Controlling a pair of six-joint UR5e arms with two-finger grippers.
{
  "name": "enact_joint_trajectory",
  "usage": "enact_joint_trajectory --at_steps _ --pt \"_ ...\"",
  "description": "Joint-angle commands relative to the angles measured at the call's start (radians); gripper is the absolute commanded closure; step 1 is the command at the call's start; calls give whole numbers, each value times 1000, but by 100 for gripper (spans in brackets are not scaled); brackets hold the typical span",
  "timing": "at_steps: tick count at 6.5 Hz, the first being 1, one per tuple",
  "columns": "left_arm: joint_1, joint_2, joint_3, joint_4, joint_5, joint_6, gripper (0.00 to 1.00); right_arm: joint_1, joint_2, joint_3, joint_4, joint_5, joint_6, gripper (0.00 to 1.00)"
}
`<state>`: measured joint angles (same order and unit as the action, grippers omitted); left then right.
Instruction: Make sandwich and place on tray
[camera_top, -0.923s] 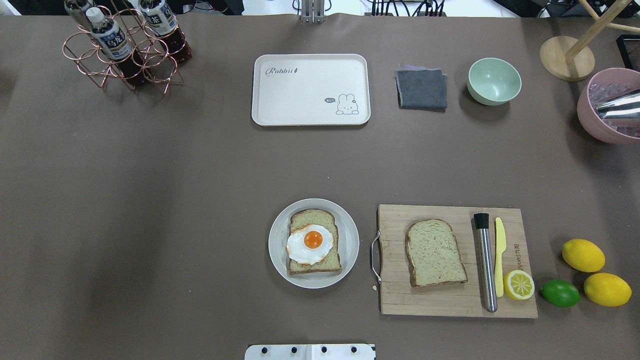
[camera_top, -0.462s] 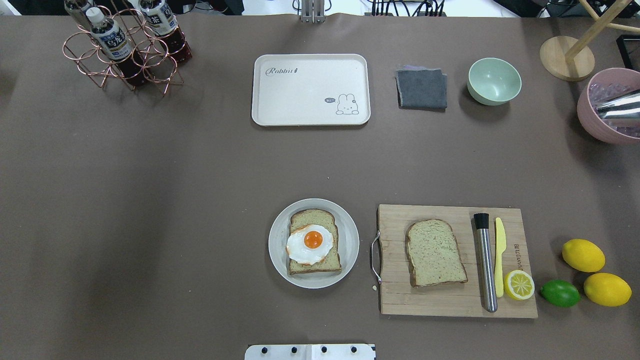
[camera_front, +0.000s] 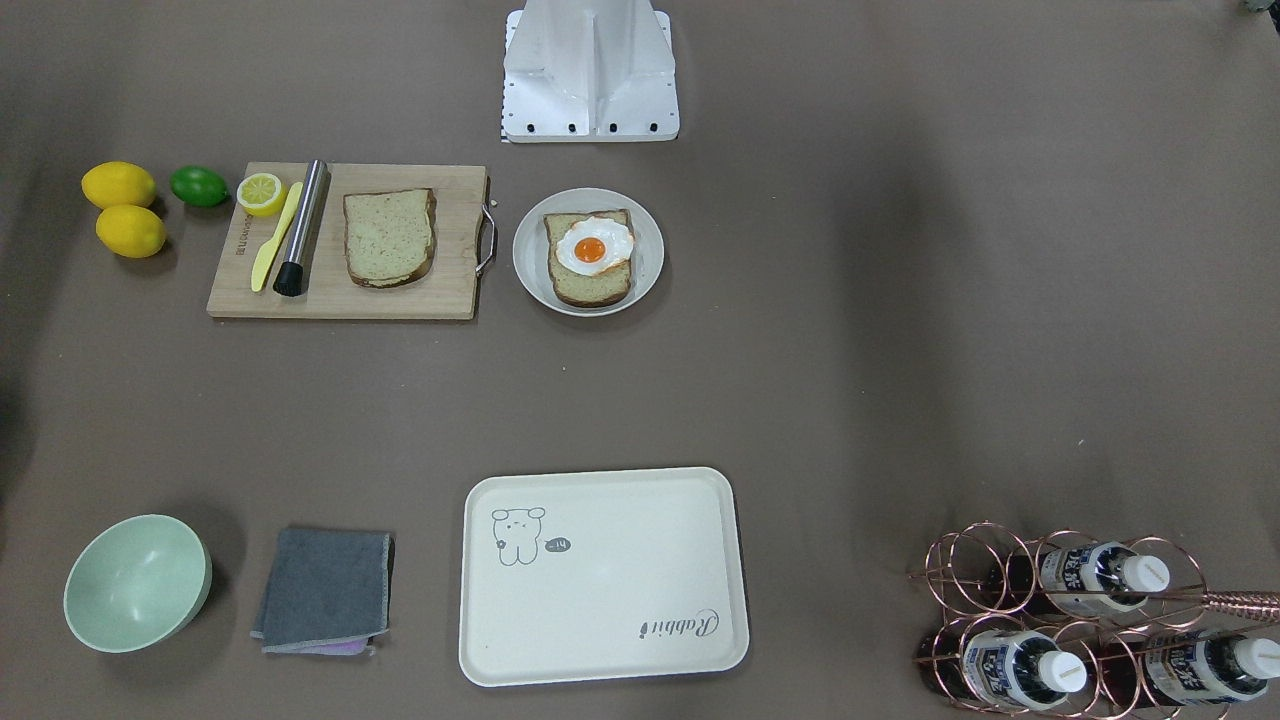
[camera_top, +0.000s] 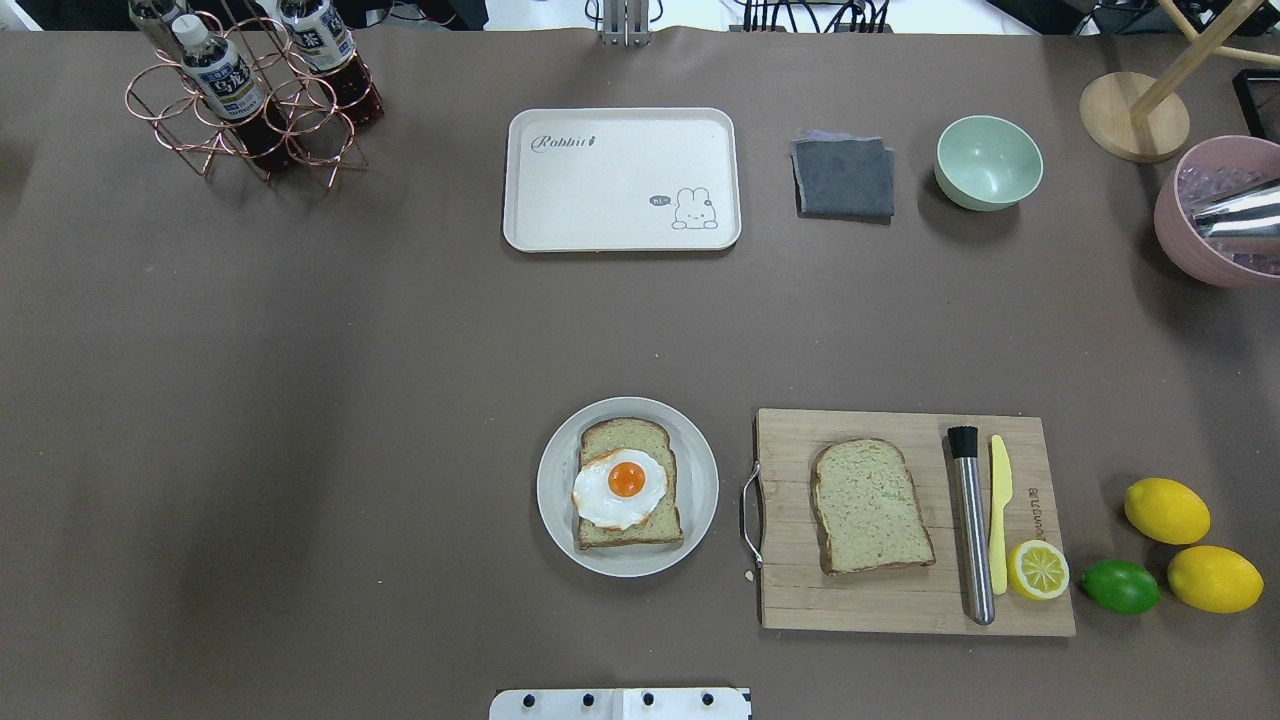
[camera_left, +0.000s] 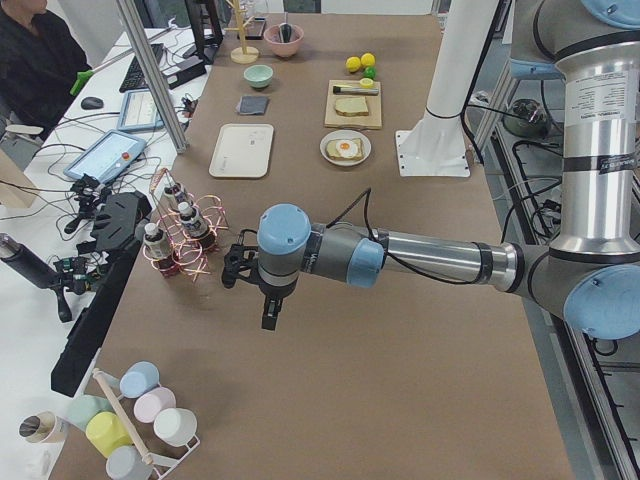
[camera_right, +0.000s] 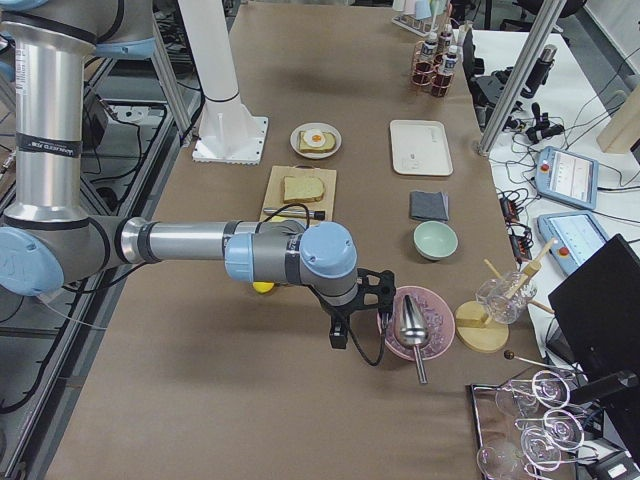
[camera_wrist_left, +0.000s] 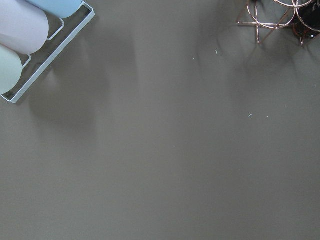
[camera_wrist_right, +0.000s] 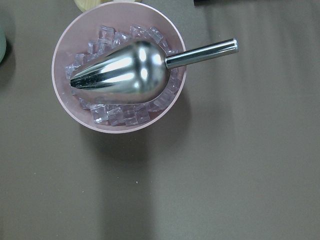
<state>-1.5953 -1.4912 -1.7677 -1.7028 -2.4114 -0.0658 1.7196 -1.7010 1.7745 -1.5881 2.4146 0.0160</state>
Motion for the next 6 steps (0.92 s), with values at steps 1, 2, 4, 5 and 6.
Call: enact_joint_trajectory --at_steps 1,2,4,5,6 --pt "-2 15 -3 -38 0 0 2 1 -3 3 0 0 -2 0" --pt "-2 16 2 -47 0 -2 2 0 -3 3 -1 0 -2 0" --pt "-2 16 7 -47 0 0 2 0 -2 3 0 -2 -2 0" --pt "0 13 16 -49 2 0 2 0 -2 3 0 0 -2 0" --pt "2 9 14 -49 2 -2 2 0 -2 2 0 0 -2 0"
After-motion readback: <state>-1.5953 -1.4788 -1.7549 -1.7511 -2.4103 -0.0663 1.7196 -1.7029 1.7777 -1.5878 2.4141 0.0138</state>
